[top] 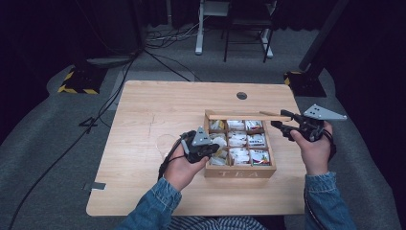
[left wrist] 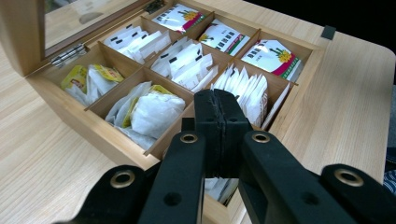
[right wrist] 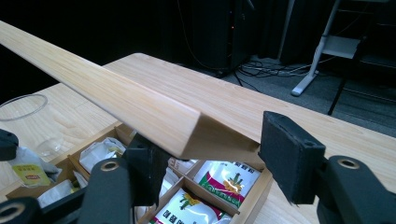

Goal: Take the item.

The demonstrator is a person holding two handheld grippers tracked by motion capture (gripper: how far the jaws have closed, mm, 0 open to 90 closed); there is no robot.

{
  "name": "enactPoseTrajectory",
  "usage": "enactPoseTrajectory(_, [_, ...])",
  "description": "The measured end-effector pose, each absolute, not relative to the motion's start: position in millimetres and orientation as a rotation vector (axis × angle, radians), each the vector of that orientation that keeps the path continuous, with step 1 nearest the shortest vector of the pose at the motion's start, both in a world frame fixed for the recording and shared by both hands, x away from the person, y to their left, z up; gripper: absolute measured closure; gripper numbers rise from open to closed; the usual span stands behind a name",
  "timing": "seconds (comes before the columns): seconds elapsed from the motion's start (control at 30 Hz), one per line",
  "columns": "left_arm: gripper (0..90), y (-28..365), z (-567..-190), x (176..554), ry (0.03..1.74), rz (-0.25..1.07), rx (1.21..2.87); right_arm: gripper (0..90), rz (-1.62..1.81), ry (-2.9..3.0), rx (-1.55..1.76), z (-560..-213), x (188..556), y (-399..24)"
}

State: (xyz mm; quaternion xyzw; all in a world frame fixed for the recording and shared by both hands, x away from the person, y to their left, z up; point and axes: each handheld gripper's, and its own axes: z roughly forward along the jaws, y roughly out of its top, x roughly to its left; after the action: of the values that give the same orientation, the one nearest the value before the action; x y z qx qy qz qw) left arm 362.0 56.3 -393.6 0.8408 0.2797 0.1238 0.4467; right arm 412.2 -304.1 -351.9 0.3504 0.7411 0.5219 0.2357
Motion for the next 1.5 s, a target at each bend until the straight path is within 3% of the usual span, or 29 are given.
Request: enactPoseTrajectory(1.5, [89.1, 162, -357, 357, 0.806, 0.363, 1.981, 43.2, 1.435, 2.041, 0.959, -352, 413, -305])
